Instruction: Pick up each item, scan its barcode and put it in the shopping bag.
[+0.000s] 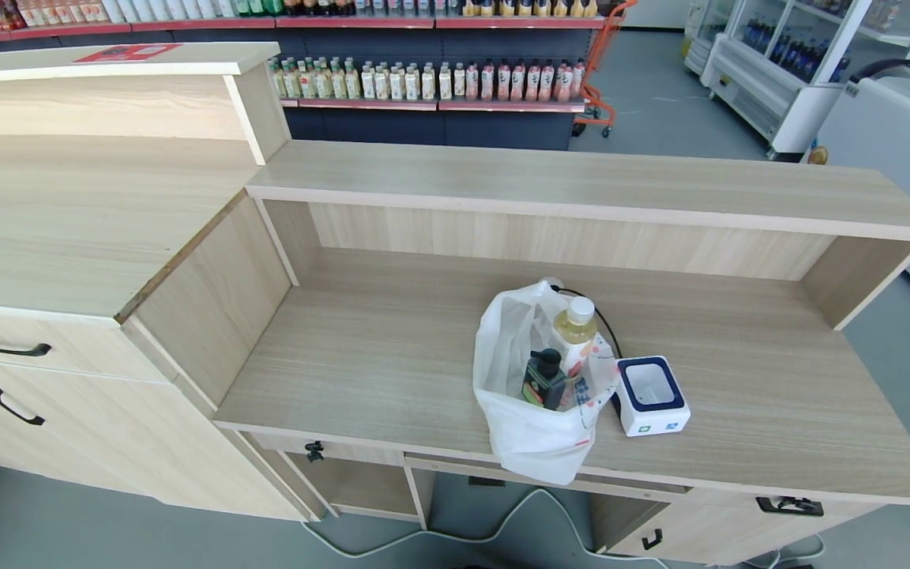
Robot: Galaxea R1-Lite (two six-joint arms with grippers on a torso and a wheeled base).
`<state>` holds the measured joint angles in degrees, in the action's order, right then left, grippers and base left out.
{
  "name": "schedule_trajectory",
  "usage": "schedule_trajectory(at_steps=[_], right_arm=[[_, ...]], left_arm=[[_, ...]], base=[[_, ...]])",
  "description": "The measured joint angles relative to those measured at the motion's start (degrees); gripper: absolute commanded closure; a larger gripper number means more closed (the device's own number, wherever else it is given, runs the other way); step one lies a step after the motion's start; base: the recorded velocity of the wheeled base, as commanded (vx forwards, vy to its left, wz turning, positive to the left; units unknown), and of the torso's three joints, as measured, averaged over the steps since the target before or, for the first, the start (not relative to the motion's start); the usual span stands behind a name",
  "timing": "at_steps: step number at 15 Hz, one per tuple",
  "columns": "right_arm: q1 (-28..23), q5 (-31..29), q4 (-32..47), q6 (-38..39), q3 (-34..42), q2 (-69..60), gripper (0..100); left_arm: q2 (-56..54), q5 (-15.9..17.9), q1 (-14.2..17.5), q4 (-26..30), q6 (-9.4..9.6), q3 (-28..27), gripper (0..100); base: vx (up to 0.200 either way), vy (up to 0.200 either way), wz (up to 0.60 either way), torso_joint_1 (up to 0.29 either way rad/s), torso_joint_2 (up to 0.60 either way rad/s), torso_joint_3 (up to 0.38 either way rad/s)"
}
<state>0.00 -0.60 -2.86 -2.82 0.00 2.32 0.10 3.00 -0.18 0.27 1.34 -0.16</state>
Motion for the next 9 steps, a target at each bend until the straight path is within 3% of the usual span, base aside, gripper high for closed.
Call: schedule_trajectory(at_steps=[9], right_arm=[[0.07,0.0,0.07,-0.24,-0.02,-2.58,0]], left_arm=[[0.0,0.0,0.0,0.0,-0.01,-0.02,100]], base=[[0.0,0.0,0.0,0.0,0.0,0.0]])
